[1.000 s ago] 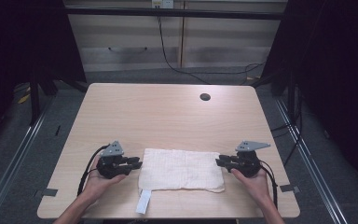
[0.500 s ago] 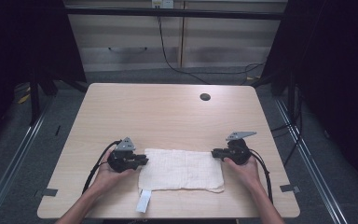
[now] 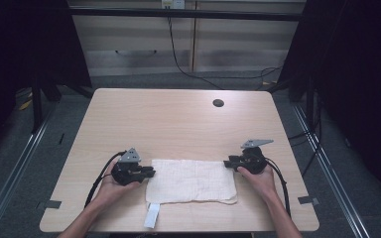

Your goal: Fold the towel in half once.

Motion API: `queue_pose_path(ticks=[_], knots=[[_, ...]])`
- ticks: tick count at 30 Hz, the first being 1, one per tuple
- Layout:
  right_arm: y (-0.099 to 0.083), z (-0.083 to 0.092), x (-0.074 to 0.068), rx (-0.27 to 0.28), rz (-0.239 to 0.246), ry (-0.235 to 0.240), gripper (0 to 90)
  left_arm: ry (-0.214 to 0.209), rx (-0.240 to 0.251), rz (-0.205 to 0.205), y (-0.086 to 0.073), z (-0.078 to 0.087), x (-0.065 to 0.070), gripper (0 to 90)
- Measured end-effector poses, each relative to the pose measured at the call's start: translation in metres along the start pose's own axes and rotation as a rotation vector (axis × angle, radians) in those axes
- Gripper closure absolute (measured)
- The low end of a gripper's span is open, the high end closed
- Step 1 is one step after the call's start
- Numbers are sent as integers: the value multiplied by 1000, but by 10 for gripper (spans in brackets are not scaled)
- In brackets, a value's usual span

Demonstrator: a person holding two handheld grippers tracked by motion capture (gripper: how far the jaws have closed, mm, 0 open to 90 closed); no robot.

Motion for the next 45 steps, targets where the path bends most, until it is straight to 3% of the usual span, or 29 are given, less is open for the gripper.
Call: queue_pose_path(ticks=[3, 5, 7, 11, 13, 15, 16, 17, 20, 23, 24, 28, 31, 34, 37, 39, 40, 41, 45], knots=[[0, -2, -5, -1, 20, 11, 774, 2, -2, 10, -3, 3, 0, 774], [-1, -3, -8, -8, 28, 17, 829, -1, -6, 31, -4, 6, 1, 758], [-1, -4, -9, -7, 30, 27, 864, -11, -7, 26, -2, 8, 3, 709], [1, -6, -10, -15, 27, 26, 876, 0, 50, 51, 9, 15, -5, 599], [2, -8, -11, -15, 23, 24, 877, 24, 40, 80, 14, 15, -14, 565], [3, -10, -13, -14, 26, 24, 877, 45, 66, 86, 19, 14, -21, 554], [4, -10, -13, -13, 31, 25, 878, 52, 55, 92, 20, 13, -25, 549], [4, -11, -14, -16, 34, 25, 878, 86, 38, 70, 19, 10, -29, 541], [5, -12, -16, -17, 41, 27, 878, 87, 33, 96, 18, 3, -39, 537], [5, -13, -17, -17, 38, 26, 878, 68, 7, 79, 15, 1, -34, 532], [5, -13, -17, -16, 38, 27, 878, 75, -4, 54, 15, 0, -31, 534], [5, -13, -19, -15, 45, 26, 878, 82, -14, 36, 15, -1, -26, 535], [4, -13, -21, -22, 43, 28, 878, 81, -36, 32, 11, -3, -26, 529], [4, -13, -20, -19, 45, 35, 878, 97, -32, 45, 8, -4, -26, 522], [5, -13, -21, -22, 36, 36, 878, 97, -32, 32, 6, -3, -26, 522], [5, -14, -20, -21, 34, 38, 878, 99, -30, 23, 6, -2, -26, 535], [5, -14, -20, -21, 34, 38, 878, 80, -22, 20, 6, -2, -24, 585], [6, -14, -20, -21, 37, 39, 878, 58, -16, 10, 5, -2, -22, 693], [6, -14, -22, -28, 45, 52, 879, 41, -23, -18, 5, -2, -17, 827]])
Point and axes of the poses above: each handheld gripper's, and its own axes: z roughly backward along the jaws, y roughly out of its top, x roughly to its right, the point moved 7 cm from there along -z, roughly forward along the jaws, and after that the axes turned 3 degrees about x, right-handed, at the moved point
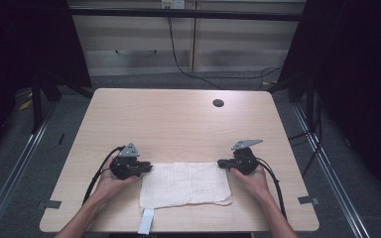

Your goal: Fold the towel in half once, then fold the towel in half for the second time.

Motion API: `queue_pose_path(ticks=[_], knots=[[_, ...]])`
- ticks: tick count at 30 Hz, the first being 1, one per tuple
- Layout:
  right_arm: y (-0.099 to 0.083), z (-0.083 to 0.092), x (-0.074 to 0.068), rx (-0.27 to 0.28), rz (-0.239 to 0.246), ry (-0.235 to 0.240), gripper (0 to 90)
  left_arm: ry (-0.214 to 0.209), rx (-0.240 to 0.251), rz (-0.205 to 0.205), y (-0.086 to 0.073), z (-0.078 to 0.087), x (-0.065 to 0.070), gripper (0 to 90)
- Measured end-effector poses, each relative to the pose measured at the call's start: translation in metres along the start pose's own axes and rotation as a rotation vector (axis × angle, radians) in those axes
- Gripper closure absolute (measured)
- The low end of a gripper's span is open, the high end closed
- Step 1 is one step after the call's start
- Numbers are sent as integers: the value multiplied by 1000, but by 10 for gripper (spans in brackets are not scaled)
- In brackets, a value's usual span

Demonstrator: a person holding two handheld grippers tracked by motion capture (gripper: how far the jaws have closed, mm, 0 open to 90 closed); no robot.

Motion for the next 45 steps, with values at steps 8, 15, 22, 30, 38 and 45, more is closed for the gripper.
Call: queue_pose_path(ticks=[8, 15, 22, 30, 38, 45], knots=[[8, 9, -1, 62, -13, 11, 880, -10, 2, 31, -1, 0, -1, 844], [19, 21, -15, 123, 15, 32, 880, 0, -1, 38, -1, 0, 0, 846], [24, 24, -25, 142, 29, 58, 880, -2, 3, 47, -1, 0, 0, 846], [28, 35, -36, 171, 51, 85, 880, 9, 1, 58, -2, 2, -2, 847], [24, 43, -61, 168, 100, 124, 880, 35, 10, 58, -2, 2, -1, 848], [12, 51, -74, 157, 119, 134, 880, 60, 10, 53, -3, 3, 0, 848]])
Point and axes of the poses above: each handheld gripper's, and its own axes: z roughly backward along the jaws, y roughly out of its top, x roughly to its right, the point moved 7 cm from there along -z, roughly forward along the jaws, and after that the axes turned 3 degrees about x, right-handed, at the moved point
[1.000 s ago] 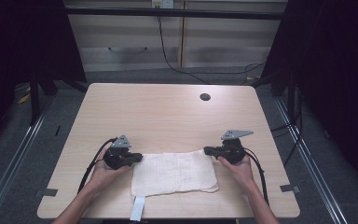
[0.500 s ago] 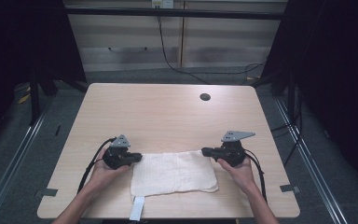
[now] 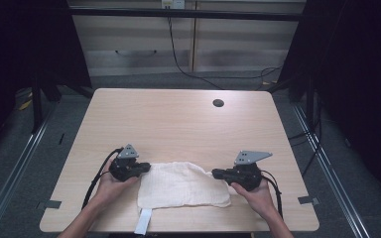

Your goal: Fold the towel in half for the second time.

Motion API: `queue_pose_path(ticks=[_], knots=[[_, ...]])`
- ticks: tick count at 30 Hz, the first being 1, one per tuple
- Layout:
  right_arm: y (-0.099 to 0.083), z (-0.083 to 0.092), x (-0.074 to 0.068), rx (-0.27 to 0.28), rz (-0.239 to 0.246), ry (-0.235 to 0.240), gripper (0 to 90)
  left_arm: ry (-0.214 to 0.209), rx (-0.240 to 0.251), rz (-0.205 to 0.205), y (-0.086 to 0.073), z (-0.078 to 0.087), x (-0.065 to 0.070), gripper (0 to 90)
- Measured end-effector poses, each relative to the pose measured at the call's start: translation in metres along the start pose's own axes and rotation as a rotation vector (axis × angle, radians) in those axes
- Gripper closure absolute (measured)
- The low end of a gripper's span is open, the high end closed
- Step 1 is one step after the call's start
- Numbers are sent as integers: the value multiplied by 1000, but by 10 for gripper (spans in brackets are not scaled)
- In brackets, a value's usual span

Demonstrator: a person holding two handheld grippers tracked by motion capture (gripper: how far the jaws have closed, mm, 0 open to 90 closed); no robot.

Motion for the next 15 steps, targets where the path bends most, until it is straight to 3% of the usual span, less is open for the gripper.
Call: queue_pose_path(ticks=[11, 15], knots=[[-22, -3, -24, -75, 10, 60, 879, 47, -14, -31, 0, 1, 3, 848], [-28, -3, -32, -96, 15, 80, 878, 53, -15, -24, 0, 1, 3, 849]])
Point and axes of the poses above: each handheld gripper's, and its own axes: z roughly backward along the jaws, y roughly out of its top, x roughly to its right, the point moved 7 cm from there along -z, roughly forward along the jaws, and after that the axes turned 3 degrees about x, right-handed, at the moved point
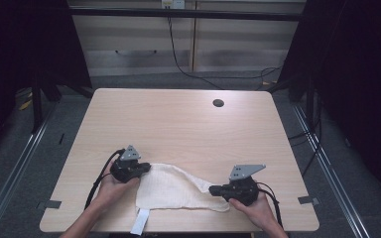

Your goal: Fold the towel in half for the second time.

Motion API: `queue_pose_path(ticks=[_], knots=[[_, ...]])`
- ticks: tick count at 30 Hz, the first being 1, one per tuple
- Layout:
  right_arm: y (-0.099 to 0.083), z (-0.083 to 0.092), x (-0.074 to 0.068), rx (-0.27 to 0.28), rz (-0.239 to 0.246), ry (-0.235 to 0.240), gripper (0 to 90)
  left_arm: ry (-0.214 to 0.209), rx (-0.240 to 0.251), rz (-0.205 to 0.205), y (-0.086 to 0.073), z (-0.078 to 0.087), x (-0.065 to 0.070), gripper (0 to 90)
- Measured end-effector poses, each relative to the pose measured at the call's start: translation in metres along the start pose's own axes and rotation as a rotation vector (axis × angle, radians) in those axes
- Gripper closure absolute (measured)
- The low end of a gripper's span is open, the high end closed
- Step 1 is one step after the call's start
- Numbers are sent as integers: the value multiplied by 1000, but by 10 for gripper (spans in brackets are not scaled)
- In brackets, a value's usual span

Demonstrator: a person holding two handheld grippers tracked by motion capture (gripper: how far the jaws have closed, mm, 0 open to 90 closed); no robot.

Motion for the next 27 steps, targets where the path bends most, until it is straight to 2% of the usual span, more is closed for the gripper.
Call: queue_pose_path(ticks=[7, 10, 11, 15, 19, 21, 25, 27], knots=[[-22, -6, -9, -73, -9, 37, 876, 2, 5, 9, 1, -1, -1, 849], [-28, -13, -9, -120, -8, 51, 876, -10, 13, 36, 1, -2, -2, 849], [-29, -15, -9, -134, -14, 57, 877, -15, 9, 33, 0, -1, -2, 849], [-27, -19, -4, -133, -30, 57, 881, -29, 19, 29, 1, 0, -5, 848], [-22, -22, 4, -138, 1, 3, 881, -33, 85, 51, 13, 10, -7, 847], [-20, -23, 9, -135, -9, -10, 881, -45, 134, 59, 22, 18, -6, 847], [-16, -26, 20, -131, -13, -39, 882, -43, 189, 32, 37, 29, -2, 847], [-14, -27, 24, -126, -18, -60, 883, -55, 213, 29, 43, 32, 2, 847]])
Point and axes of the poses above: each handheld gripper's, and its own axes: z roughly backward along the jaws, y roughly out of its top, x roughly to its right, the point moved 7 cm from there along -z, roughly forward along the jaws, and after that the axes turned 3 degrees about x, right-handed, at the moved point
